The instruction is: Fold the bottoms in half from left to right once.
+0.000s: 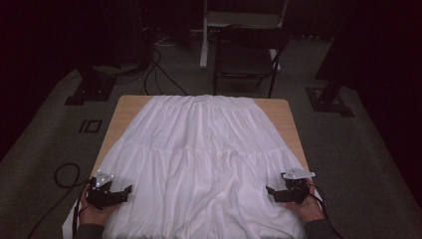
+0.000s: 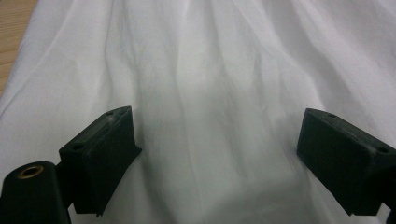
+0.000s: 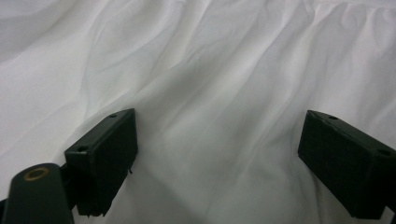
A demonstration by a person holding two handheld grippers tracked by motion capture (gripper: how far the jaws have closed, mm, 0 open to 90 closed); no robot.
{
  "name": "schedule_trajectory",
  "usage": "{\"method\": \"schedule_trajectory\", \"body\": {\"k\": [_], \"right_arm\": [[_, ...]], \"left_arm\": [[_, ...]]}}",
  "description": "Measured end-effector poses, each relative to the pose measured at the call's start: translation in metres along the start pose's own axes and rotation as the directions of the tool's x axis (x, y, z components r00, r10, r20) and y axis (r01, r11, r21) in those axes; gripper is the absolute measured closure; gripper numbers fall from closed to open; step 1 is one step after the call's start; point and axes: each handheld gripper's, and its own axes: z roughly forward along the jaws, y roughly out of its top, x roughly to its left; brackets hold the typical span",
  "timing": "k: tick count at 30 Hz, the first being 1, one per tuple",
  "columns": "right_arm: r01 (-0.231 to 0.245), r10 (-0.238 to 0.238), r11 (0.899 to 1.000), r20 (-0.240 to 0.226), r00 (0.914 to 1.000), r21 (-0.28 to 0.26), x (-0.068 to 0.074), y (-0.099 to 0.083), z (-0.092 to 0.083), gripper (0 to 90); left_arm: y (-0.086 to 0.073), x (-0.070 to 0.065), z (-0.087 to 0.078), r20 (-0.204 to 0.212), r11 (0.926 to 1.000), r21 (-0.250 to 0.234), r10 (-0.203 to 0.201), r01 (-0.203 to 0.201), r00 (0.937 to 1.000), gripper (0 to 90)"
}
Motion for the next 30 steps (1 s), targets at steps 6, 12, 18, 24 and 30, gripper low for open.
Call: {"method": "schedule_trajectory", "body": {"k": [6, 12, 18, 24, 30], "right_arm": [[0.012, -0.012, 1.0, -0.013, 0.9998, 0.0, -0.001, 0.0, -0.001, 12.2], [-0.007, 0.007, 1.0, -0.001, 1.0, -0.003, -0.001, 0.001, -0.004, 20.5], [-0.011, 0.014, 0.998, 0.053, 0.9985, -0.06, 0.001, 0.004, -0.021, 24.8], [-0.01, 0.015, 0.999, 0.09, 0.9959, -0.053, 0.004, 0.0, -0.029, 29.1], [0.0, 0.007, 0.998, 0.121, 0.9926, -0.057, 0.014, -0.006, -0.038, 35.8]], "left_arm": [[0.001, 0.001, 0.0, -0.024, 0.9995, -0.012, -0.03, 0.029, 0.9993, 21.1], [0.002, 0.007, -0.007, -0.011, 0.9977, -0.032, -0.061, 0.061, 0.9981, 32.0], [0.002, 0.016, -0.031, -0.078, 0.9932, -0.088, -0.083, 0.076, 0.9935, 30.1], [-0.012, 0.03, -0.049, -0.141, 0.9902, -0.091, -0.118, 0.106, 0.9829, 28.3], [-0.033, 0.045, -0.064, -0.2, 0.984, -0.084, -0.171, 0.157, 0.9647, 27.5]]}}
